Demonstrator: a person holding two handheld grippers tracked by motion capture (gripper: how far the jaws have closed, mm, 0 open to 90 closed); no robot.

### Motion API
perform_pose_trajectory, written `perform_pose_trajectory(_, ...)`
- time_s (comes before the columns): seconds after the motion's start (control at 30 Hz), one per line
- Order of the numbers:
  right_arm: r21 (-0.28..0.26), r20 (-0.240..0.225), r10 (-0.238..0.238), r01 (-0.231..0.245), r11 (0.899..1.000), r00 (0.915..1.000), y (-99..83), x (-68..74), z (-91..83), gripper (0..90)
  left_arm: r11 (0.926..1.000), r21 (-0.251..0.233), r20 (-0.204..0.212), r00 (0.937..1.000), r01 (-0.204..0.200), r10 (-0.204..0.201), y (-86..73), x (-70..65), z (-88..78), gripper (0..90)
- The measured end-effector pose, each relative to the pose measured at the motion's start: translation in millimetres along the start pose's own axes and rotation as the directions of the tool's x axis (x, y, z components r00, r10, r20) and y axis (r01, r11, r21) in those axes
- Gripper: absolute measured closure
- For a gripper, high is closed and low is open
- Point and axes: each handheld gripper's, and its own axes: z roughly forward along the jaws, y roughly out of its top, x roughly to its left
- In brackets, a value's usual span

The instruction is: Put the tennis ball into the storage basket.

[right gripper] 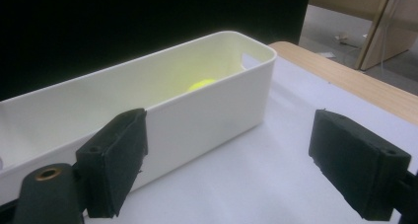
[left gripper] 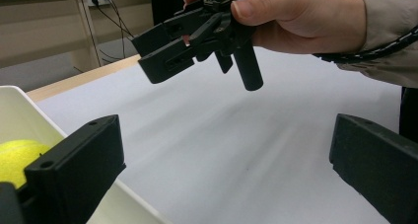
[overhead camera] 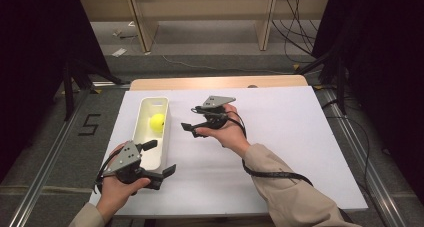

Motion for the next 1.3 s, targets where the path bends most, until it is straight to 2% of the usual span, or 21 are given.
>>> perform_pose_trajectory(0.3, 0.005, 0.018, 0.004, -0.004, 1.0, 0.9998, -8.8, -5.5, -13.4, 16.1, 1.0, 0.0, 0.001, 1.0, 0.0, 0.0, 0.0, 0.0, 0.1, 0.0)
perform_pose_trajectory(1.0, 0.001, 0.029, 0.009, -0.009, 1.0, 0.9995, -17.0, -6.3, -33.1, 16.5, 1.0, -0.001, 0.0, 1.0, 0.001, -0.001, 0.0, 0.1, -0.1, 0.0)
perform_pose_trajectory(1.3, -0.005, 0.05, 0.017, -0.017, 1.0, 0.9986, -21.2, -9.7, -48.5, 16.7, 1.0, 0.001, -0.002, 1.0, 0.0, 0.0, 0.0, -0.1, 0.1, 0.0)
